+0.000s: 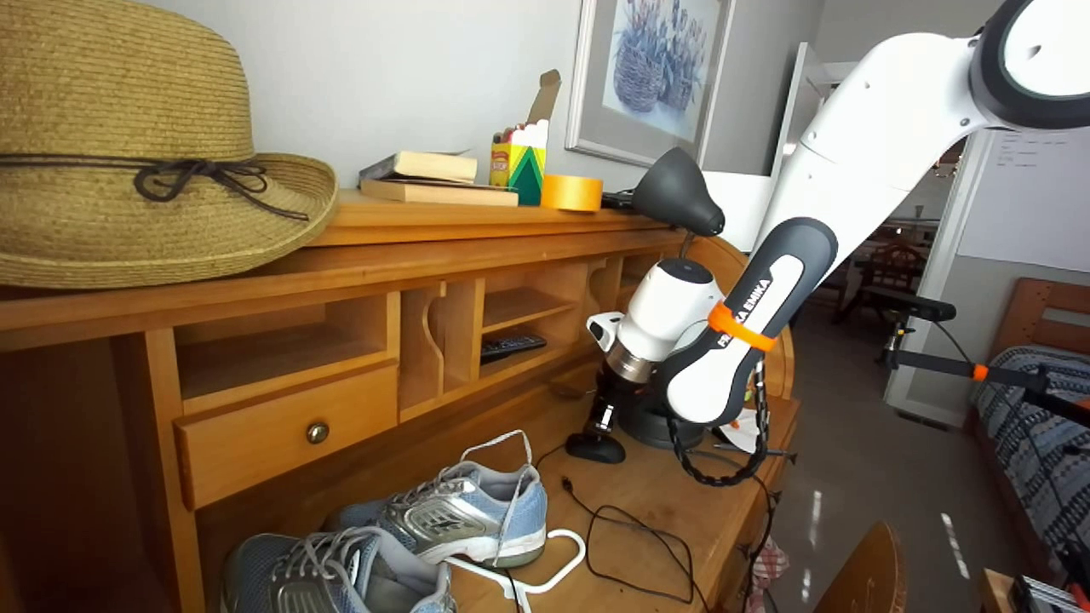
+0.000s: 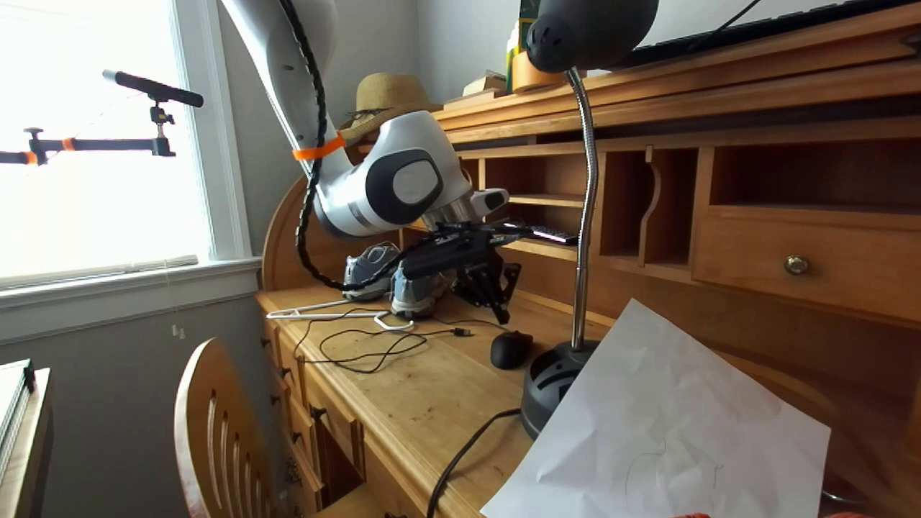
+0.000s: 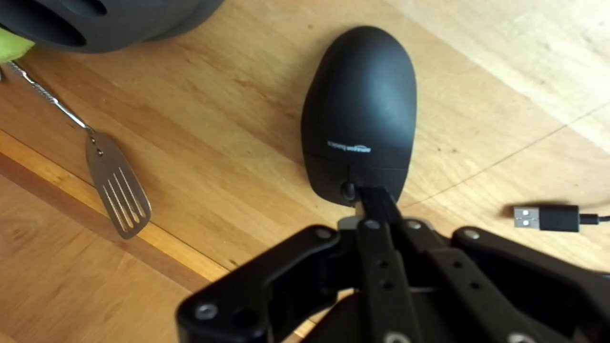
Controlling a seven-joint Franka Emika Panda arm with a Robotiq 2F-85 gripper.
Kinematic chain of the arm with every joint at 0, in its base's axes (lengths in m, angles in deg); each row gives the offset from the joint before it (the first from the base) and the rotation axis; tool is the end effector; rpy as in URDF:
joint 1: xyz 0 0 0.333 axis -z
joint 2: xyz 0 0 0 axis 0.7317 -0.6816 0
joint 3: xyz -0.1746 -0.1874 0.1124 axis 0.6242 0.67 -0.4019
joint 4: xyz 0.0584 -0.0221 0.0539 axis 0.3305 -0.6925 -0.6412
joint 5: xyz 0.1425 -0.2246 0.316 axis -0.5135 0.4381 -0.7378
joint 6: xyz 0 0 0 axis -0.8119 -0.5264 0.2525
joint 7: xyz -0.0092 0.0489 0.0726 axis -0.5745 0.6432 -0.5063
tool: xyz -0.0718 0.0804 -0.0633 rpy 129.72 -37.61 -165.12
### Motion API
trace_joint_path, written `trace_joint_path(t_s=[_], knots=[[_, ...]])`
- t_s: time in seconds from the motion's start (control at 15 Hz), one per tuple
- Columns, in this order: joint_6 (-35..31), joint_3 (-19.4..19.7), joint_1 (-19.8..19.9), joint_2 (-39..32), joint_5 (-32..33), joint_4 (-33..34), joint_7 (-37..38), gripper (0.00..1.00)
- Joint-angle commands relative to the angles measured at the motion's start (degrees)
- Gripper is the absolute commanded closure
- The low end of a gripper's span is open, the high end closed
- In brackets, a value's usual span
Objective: Turn the mouse to the right
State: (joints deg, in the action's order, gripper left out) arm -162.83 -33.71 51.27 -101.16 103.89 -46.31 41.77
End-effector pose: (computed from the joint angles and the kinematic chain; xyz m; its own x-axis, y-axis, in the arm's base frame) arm 0.5866 -0.1329 0.1077 0.8372 0.4699 0.2799 0.3683 -0.8626 0.3468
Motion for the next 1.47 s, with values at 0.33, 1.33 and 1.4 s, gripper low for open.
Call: trace_joint_path(t_s=[0.33,1.33,1.4], knots=[[-7.8,-1.9,3.4,-2.5,3.1,-0.3,-3.7,1.00],[-9.3,-4.3,6.2,-4.5,4.7,-0.1,-4.6,1.00],[-10.0,-3.7,5.6,-4.4,4.9,0.1,-5.1,1.00]])
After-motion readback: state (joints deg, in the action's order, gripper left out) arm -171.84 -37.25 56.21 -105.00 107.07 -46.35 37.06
